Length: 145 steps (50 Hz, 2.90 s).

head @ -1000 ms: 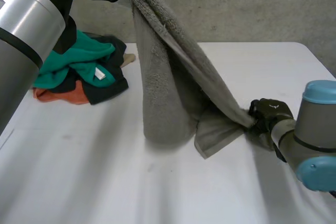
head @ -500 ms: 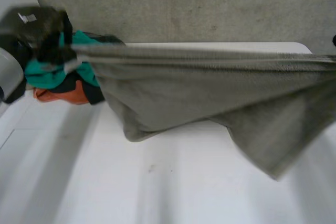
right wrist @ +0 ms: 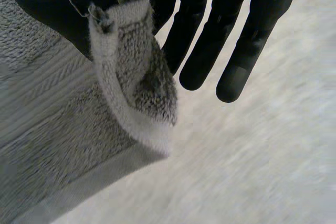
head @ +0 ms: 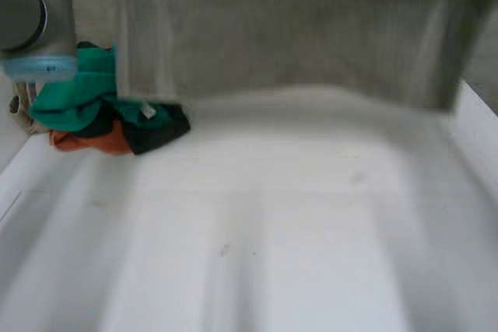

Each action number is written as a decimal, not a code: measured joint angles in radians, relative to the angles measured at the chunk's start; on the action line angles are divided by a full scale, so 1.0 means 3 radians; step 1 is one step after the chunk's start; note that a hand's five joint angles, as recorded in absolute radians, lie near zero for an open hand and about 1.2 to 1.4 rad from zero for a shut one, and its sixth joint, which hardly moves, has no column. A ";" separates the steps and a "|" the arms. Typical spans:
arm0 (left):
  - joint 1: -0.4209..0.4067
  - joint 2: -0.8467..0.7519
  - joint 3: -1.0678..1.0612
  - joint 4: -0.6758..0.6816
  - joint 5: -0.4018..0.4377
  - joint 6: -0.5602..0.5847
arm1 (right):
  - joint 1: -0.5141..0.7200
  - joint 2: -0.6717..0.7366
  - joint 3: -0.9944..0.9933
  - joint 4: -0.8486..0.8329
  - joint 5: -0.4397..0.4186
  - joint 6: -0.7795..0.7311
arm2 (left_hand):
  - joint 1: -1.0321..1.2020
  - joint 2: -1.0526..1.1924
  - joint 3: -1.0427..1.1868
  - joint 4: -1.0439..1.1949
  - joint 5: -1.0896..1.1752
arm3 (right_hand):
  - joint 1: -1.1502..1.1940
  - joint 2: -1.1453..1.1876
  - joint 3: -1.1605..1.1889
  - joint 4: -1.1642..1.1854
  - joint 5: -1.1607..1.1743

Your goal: Fold the laundry.

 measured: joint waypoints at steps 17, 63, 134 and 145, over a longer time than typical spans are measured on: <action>-0.0007 -0.0019 -0.0896 -0.0297 -0.0026 0.0018 | 0.0037 -0.0212 0.1373 -0.0291 -0.0374 -0.0104 | 0.0000 0.0000 0.0000 0.0000 0.0048 | 0.0000 0.0000 0.0000 0.0000 0.0076; -0.0359 -0.0347 -0.1881 -0.1417 -0.0298 0.1247 | -0.0229 -0.0251 0.3157 0.0023 -0.0280 -0.1202 | 0.0000 0.0001 0.0001 0.0001 0.0068 | 0.0033 0.0000 0.0000 0.0000 0.0099; -0.0343 0.0551 -0.2897 -0.1369 -0.0362 0.1639 | -0.0392 -0.0594 0.3521 0.0136 -0.0354 -0.1558 | 0.0000 0.0017 0.0013 0.0001 0.0068 | 0.0033 0.0000 0.0012 0.0006 0.0117; -0.0566 -0.0777 -0.1208 -0.1245 -0.0658 0.1656 | -0.0204 0.0285 0.2524 -0.0036 -0.0124 -0.1374 | -0.0076 -0.0172 -0.0135 -0.0154 -0.0047 | -0.0453 -0.0642 -0.0649 -0.0669 -0.0536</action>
